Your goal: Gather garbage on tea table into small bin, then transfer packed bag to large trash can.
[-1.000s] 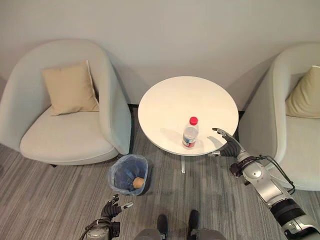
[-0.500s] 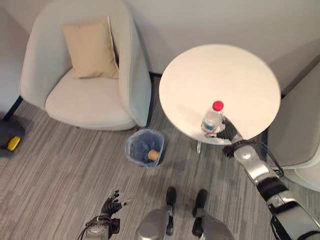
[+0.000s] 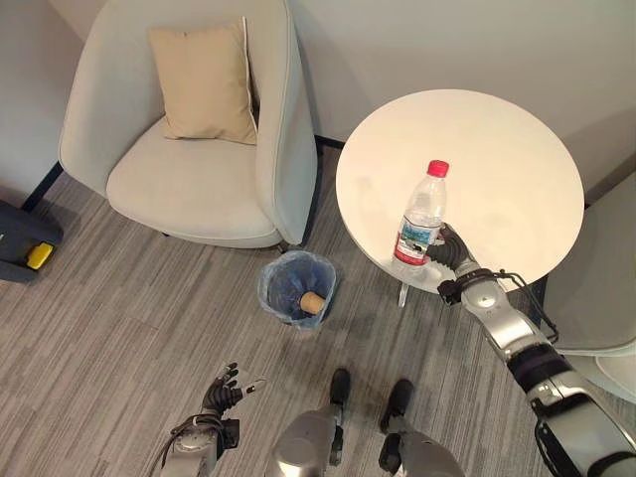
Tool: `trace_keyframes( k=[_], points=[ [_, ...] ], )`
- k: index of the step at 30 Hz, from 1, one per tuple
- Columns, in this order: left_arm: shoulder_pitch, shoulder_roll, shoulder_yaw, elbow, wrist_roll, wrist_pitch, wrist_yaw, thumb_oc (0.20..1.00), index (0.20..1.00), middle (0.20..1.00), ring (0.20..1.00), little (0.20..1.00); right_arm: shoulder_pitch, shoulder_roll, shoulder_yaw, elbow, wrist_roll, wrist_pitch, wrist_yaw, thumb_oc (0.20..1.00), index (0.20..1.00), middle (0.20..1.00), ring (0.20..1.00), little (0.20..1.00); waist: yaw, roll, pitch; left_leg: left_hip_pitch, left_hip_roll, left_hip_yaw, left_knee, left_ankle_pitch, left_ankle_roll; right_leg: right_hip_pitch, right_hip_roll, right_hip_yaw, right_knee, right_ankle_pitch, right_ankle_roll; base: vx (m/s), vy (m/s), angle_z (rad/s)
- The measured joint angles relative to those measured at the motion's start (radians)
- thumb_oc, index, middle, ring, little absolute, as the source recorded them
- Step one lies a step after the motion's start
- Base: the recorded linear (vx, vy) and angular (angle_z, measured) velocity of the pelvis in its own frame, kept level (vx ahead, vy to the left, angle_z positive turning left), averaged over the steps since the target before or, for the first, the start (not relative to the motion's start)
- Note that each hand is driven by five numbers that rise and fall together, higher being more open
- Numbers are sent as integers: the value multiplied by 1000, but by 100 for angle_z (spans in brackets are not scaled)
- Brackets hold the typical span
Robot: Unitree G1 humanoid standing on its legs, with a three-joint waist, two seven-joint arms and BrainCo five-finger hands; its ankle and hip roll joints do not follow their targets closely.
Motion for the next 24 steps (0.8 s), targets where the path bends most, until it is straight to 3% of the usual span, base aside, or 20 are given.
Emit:
trace_keyframes(
  k=[7,9,10,11,12,13,14,15,16,17,18,19,20,21,23,24],
  points=[
    [28,-5,34,-5,4,12,-9,1000,1000,1000,1000,1000,249,-18,-88,-182,-1,-16,57,200,200,200,200,200,-62,-9,-6,22,4,-44,2,-2,-25,38,8,23,20,-18,-4,-49,-123,17],
    [37,-12,31,-1,4,14,-10,1000,1000,1000,1000,1000,338,-18,-113,-239,-1,-36,70,200,200,200,200,200,-67,-5,-7,6,2,-97,10,32,-60,48,21,7,25,-22,-11,-154,-136,145],
    [-1,-43,20,-17,4,14,-11,1000,1000,1000,1000,1000,475,-25,-162,-305,-1,-42,67,200,200,200,200,200,-123,-13,-7,-63,-38,-134,26,110,-215,67,-20,-77,13,-53,-48,-70,65,238],
    [2,-42,6,-31,5,22,-12,1000,1000,1000,1000,1000,435,-22,-145,-296,-1,-41,75,200,200,200,200,200,-93,-29,2,-115,31,73,156,12,-116,47,-22,-91,0,-47,-88,75,117,234],
    [-9,-42,3,-8,6,33,-11,1000,1000,1000,1000,1000,382,-15,-140,-296,-1,-42,73,200,200,200,200,200,-97,-38,8,-121,102,240,225,-39,-107,45,-41,-132,-4,-33,-85,226,276,99],
    [-28,-47,3,4,11,35,-10,1000,1000,1000,1000,1000,313,-20,-130,-305,-1,-43,68,200,200,200,200,200,-134,-45,11,-82,196,434,246,-77,-108,52,-56,-153,-20,-44,-43,328,379,88],
    [-22,-48,-2,8,44,33,-10,1000,1000,1000,1000,1000,287,-10,-124,-305,-1,-45,70,200,200,200,200,200,-131,-50,12,-21,188,358,210,-93,-117,43,-65,-116,8,-37,-7,314,496,69],
    [-10,-48,14,30,44,32,-10,1000,1000,1000,1000,1000,294,21,-120,-302,-1,-41,70,200,200,200,200,200,-132,-65,11,14,129,321,148,-128,-64,8,-118,-104,77,-48,26,288,519,3],
    [3,-47,36,43,44,32,-10,1000,1000,1000,1000,1000,307,39,-108,-302,-1,-41,77,200,200,200,200,200,-130,-79,2,33,85,326,130,-134,-28,-14,-163,-84,135,-56,44,201,395,8],
    [12,-35,52,50,44,34,-10,1000,1000,1000,1000,1000,312,54,-93,-305,0,-40,90,200,200,200,200,200,-124,-81,-2,30,38,327,162,-177,34,-89,-247,-36,320,-61,90,115,343,35],
    [6,-3,63,50,44,32,-4,1000,1000,1000,1000,1000,309,56,-52,-309,0,-41,102,200,200,200,200,200,-122,-83,-10,11,7,323,227,-201,70,-186,-324,10,538,-95,58,99,215,45],
    [-3,48,69,46,44,33,-2,1000,1000,1000,1000,1000,302,61,-22,-310,-1,-42,118,200,200,200,200,200,-102,-99,-17,-3,-16,321,237,-208,106,-252,-301,59,613,-110,65,169,192,41],
    [-8,60,73,39,44,35,1,1000,1000,1000,1000,1000,291,60,-16,-315,-1,-41,120,200,200,200,200,200,-103,-87,-10,2,-19,307,216,-210,112,-283,-252,84,617,-154,59,246,78,18],
    [2,40,68,29,43,34,5,1000,1000,1000,1000,1000,290,43,-7,-341,-1,-42,120,200,200,200,200,200,-120,-54,8,56,-38,295,152,-200,125,-309,-154,109,552,-209,53,259,-20,18],
    [-1,7,61,33,43,32,-2,1000,1000,1000,1000,1000,294,37,0,-341,-1,-42,120,200,200,200,200,200,-147,-51,7,90,-73,279,125,-200,123,-355,-102,70,389,-187,41,281,-137,47],
    [-1,-11,57,32,44,32,-6,1000,1000,1000,1000,1000,323,18,-12,-333,-1,-41,120,200,200,200,200,200,-171,-50,7,110,-102,235,123,-211,102,-373,-78,72,301,-142,45,226,-177,66]
  ],
)
